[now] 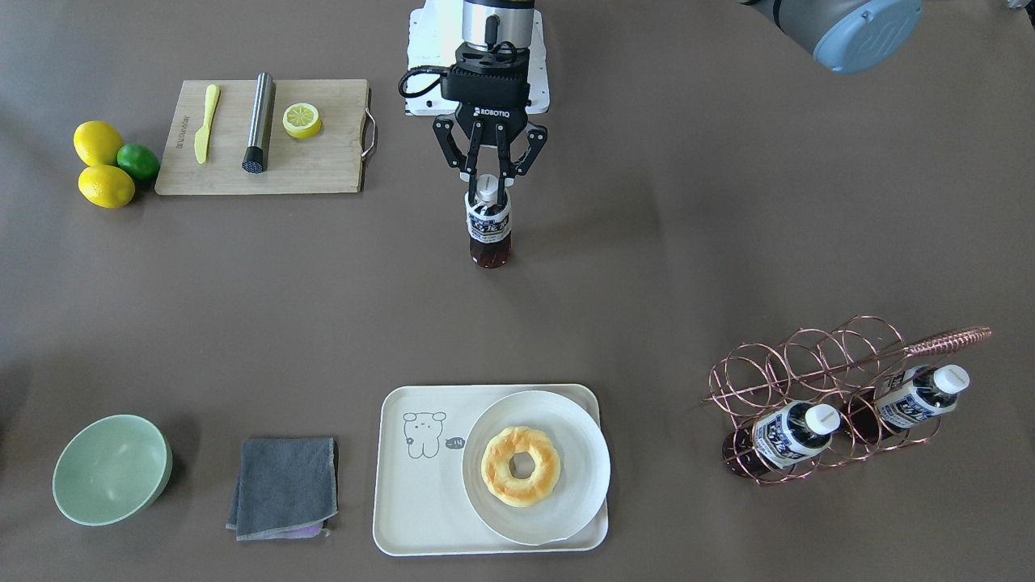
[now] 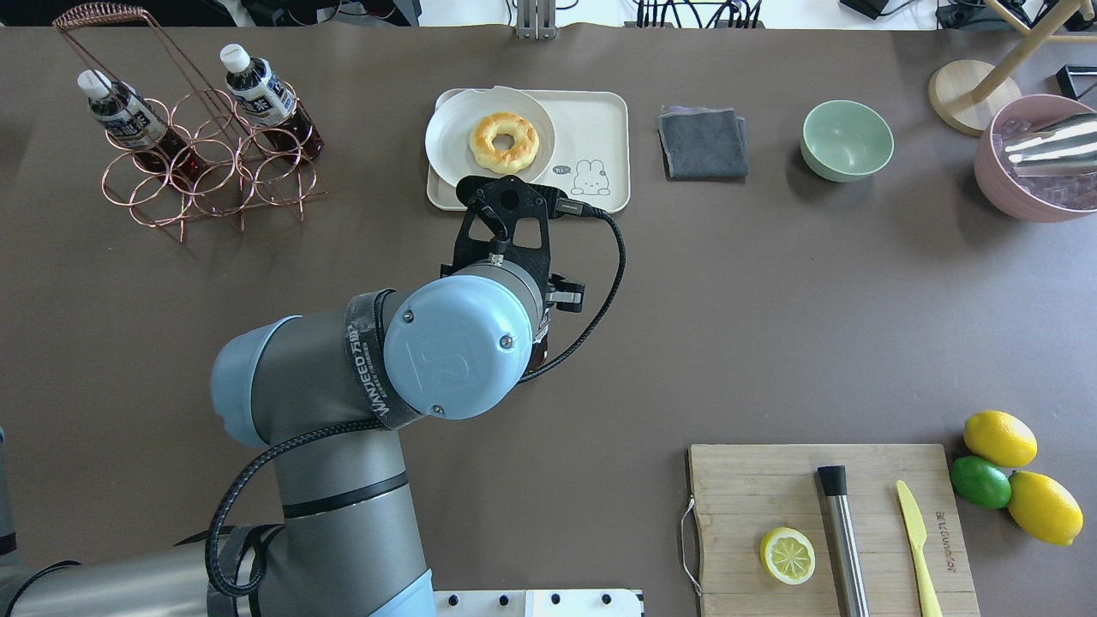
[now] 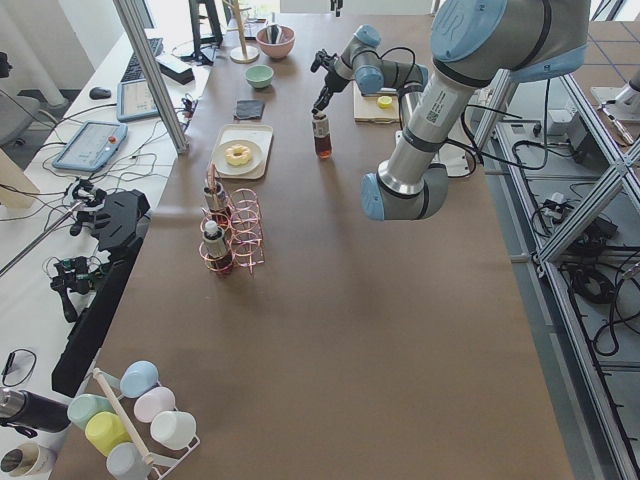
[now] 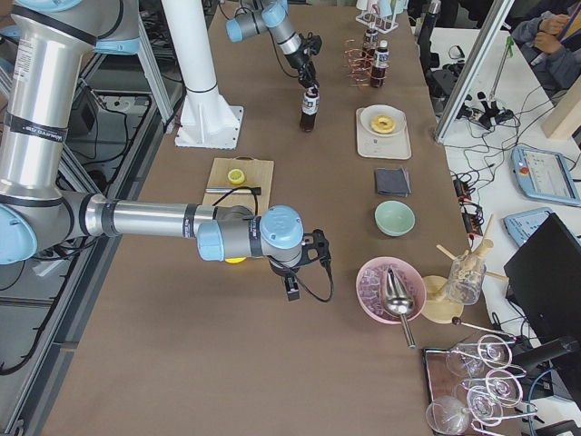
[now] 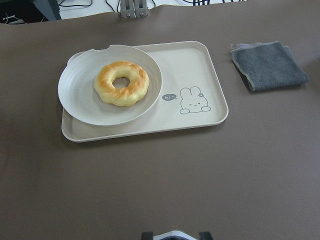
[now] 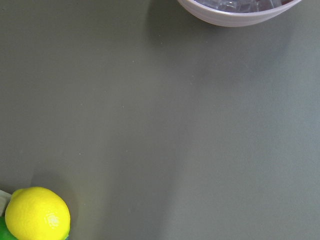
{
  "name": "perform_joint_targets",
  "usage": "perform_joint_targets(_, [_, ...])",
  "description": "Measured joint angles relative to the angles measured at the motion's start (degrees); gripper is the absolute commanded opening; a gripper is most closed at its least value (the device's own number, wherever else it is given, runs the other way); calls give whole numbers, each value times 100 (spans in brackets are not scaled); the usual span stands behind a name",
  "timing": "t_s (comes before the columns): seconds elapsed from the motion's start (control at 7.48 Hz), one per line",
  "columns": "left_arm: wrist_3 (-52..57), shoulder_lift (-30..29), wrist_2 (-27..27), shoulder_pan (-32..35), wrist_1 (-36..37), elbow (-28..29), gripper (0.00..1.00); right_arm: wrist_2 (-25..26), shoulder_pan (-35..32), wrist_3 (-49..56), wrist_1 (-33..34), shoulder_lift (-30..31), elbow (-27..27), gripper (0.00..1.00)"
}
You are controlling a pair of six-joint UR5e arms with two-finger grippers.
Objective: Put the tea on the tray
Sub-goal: 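Lower the tea bottle onto the table in front of the tray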
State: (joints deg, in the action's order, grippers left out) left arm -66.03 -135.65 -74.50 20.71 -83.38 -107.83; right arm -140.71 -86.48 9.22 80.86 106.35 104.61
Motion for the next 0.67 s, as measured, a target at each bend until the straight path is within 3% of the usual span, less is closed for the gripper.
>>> perform_joint_targets(0.67, [-81, 3, 138, -113, 3, -2, 0, -3, 0, 9, 0, 8, 4, 100])
